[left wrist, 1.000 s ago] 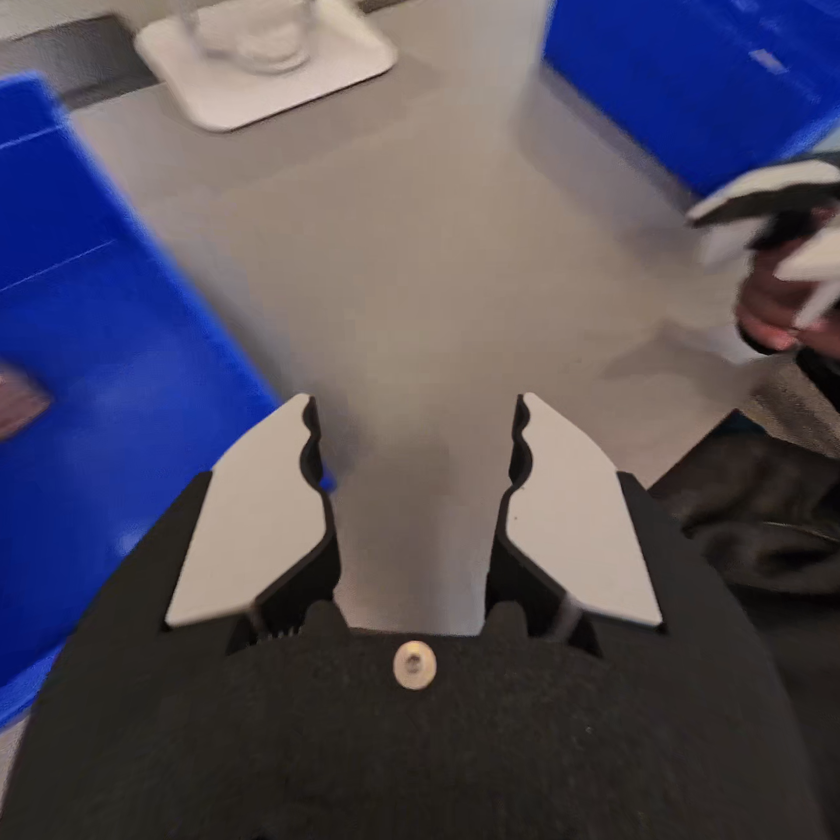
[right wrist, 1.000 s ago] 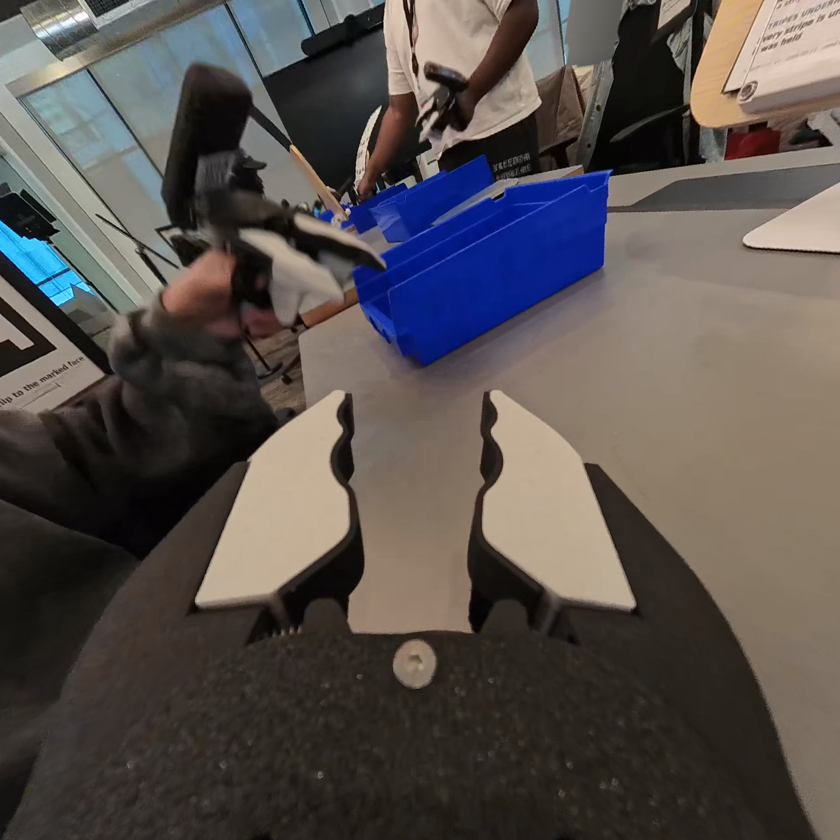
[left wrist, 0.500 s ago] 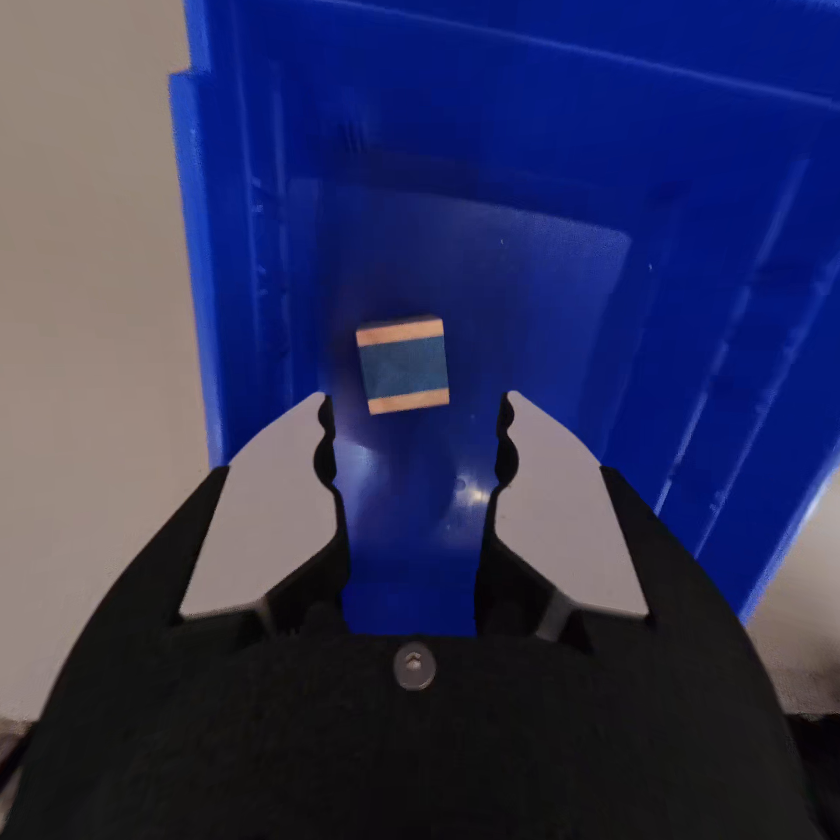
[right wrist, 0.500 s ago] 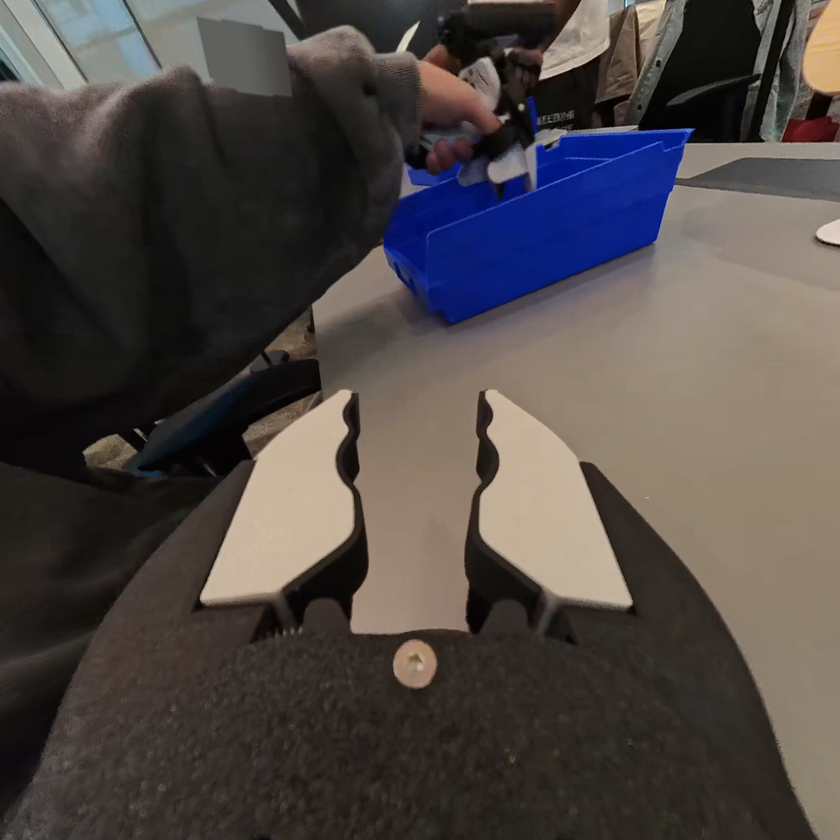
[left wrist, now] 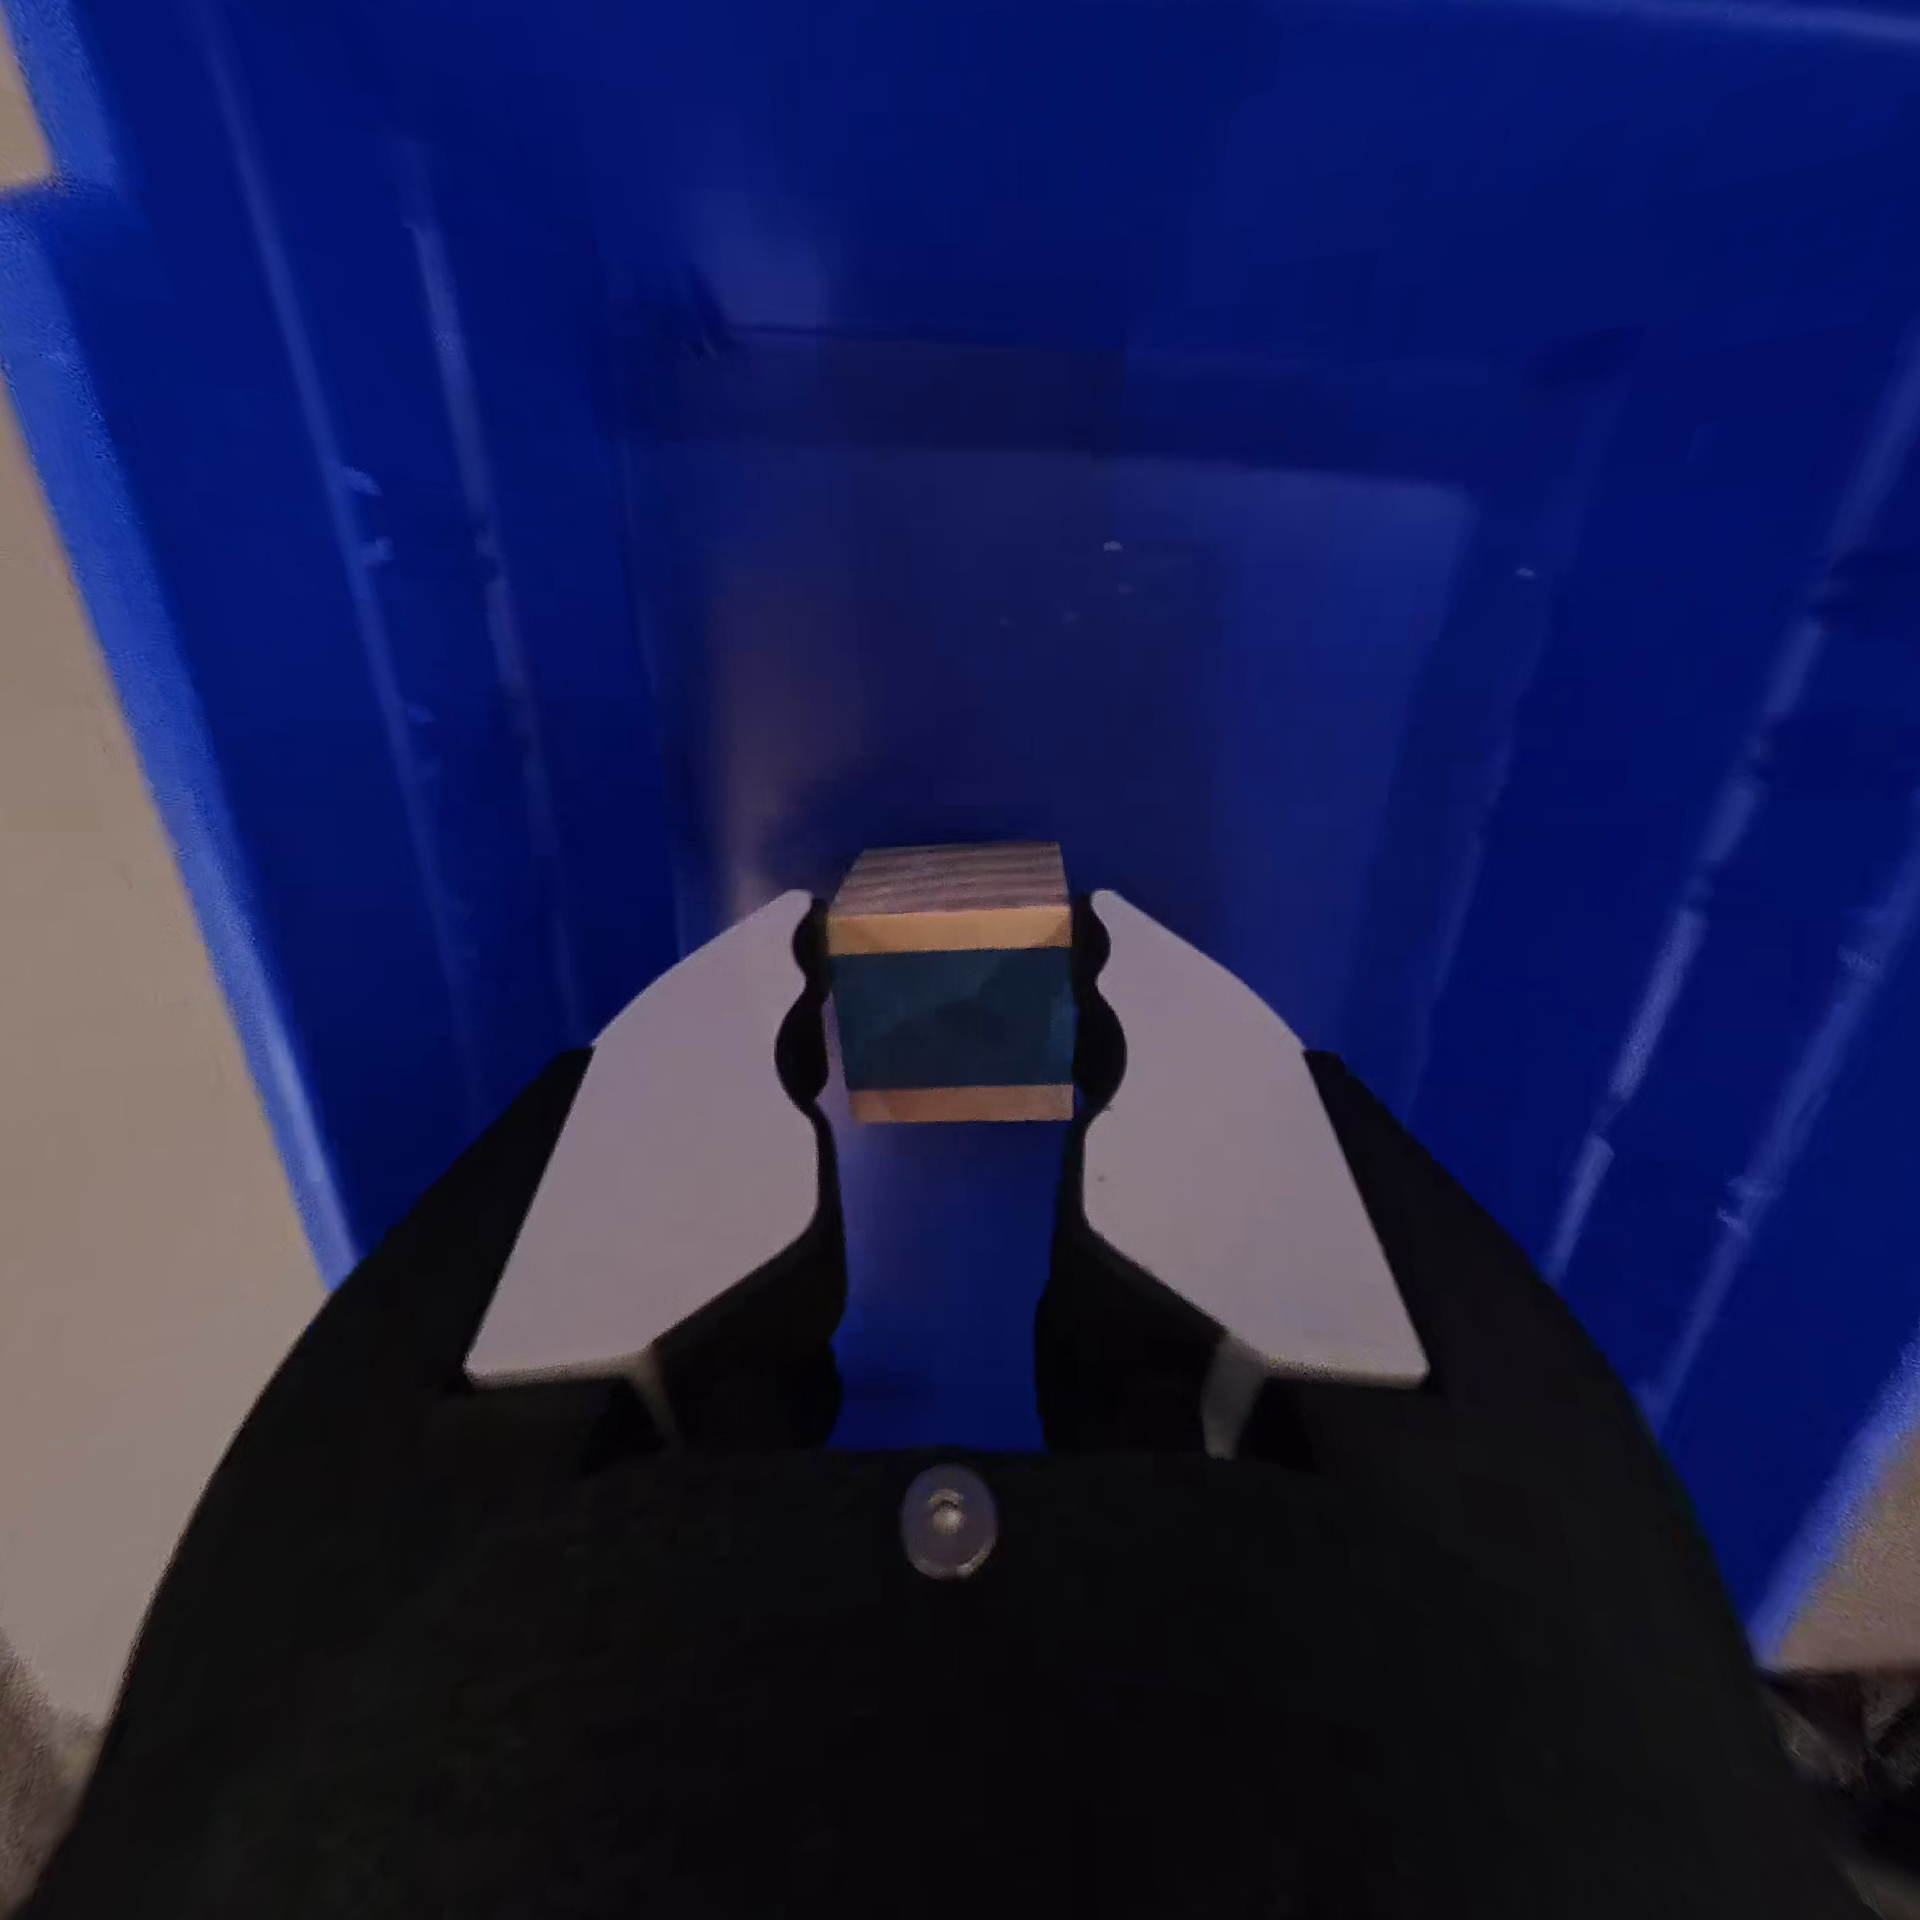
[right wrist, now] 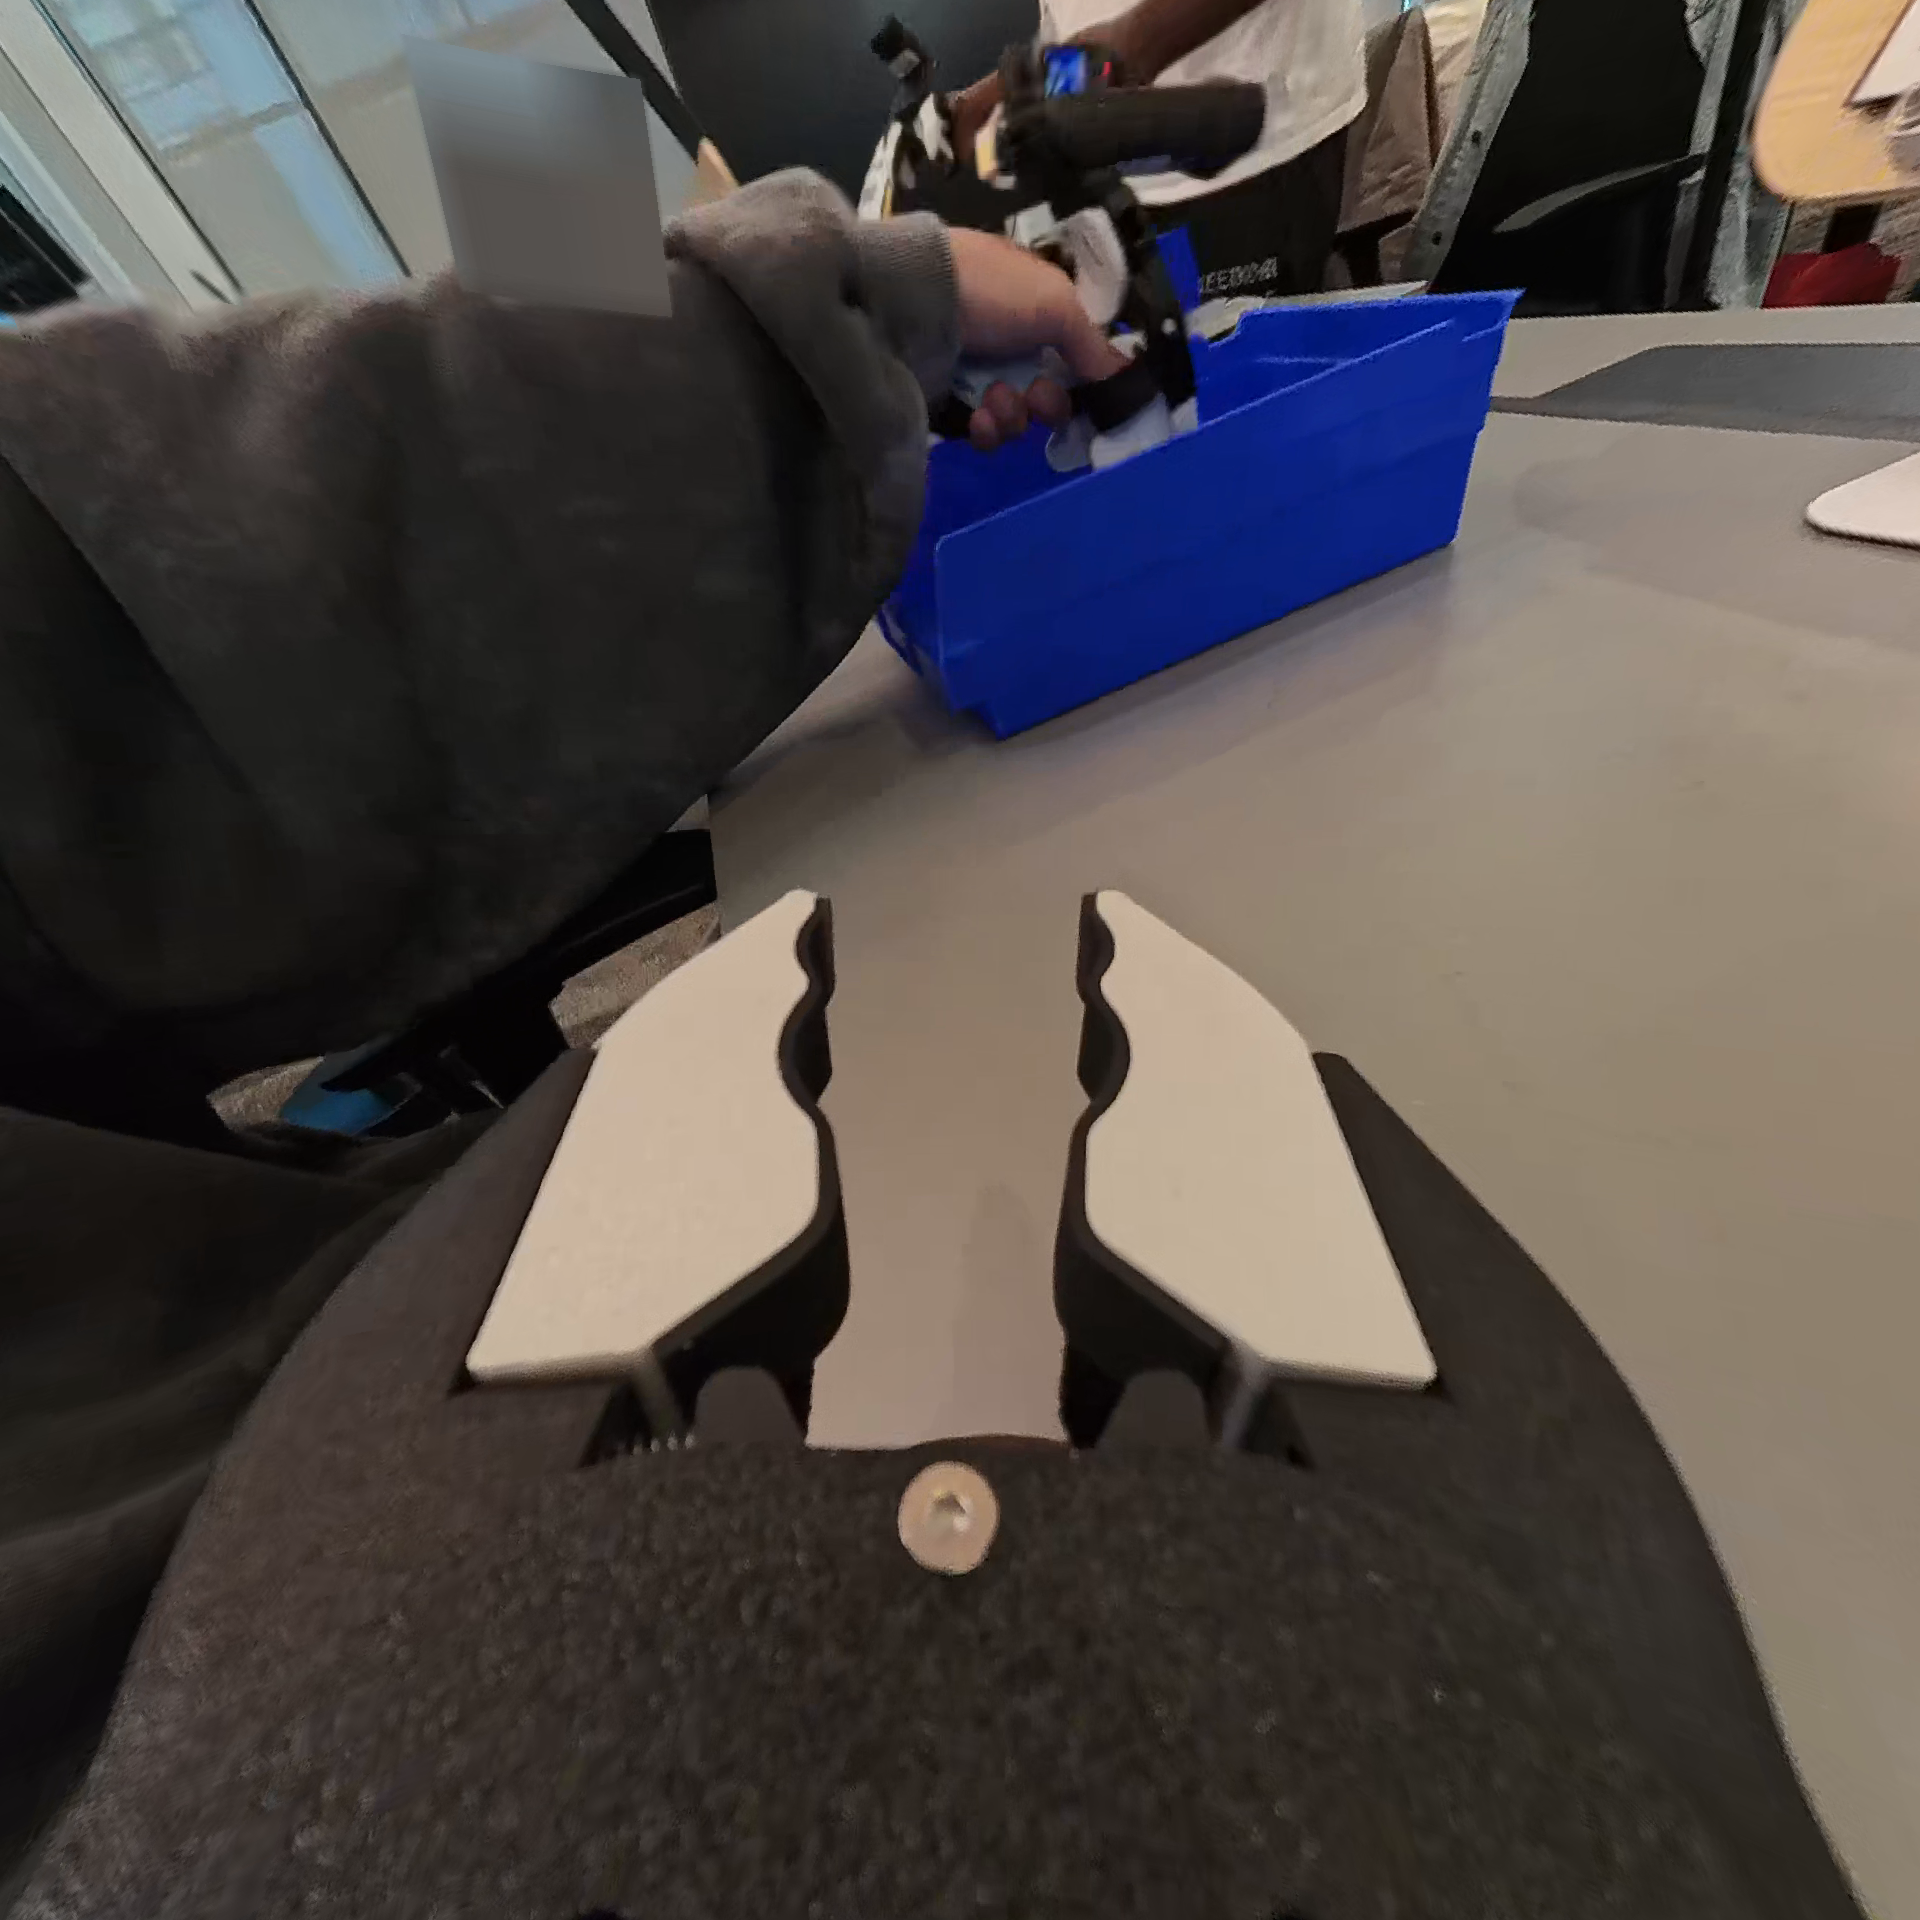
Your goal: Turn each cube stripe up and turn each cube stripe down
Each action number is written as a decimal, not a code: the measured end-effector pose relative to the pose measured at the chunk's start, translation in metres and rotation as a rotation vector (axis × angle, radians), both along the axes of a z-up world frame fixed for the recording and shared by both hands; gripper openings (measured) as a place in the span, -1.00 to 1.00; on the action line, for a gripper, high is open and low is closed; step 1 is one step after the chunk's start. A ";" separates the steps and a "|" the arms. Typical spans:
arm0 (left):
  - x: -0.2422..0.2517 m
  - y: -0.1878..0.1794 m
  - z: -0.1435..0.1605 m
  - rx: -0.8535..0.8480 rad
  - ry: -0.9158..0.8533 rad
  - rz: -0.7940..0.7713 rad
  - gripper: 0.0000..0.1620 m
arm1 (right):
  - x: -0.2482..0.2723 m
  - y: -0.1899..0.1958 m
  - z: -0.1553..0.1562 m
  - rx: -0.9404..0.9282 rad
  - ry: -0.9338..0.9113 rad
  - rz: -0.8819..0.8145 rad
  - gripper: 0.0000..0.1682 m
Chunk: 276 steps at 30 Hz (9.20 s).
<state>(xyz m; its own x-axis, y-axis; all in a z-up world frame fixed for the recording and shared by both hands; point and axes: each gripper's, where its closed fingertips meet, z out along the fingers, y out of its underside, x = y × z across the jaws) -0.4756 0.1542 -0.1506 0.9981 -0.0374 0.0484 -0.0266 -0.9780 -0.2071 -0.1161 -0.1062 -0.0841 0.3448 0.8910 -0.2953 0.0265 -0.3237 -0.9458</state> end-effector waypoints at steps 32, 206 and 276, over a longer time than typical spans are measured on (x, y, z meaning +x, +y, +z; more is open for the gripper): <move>0.326 -0.208 0.084 0.585 -1.075 -0.658 0.07 | 0.022 0.065 0.029 -0.537 0.494 -0.026 -0.47; -0.069 -0.129 0.028 0.898 -0.214 0.065 -0.95 | -0.095 -0.057 -0.049 0.175 -0.253 -0.226 -0.39; 0.286 -0.226 0.115 1.166 -0.165 -0.280 -0.39 | 0.297 0.074 0.111 0.063 0.212 -0.968 -0.64</move>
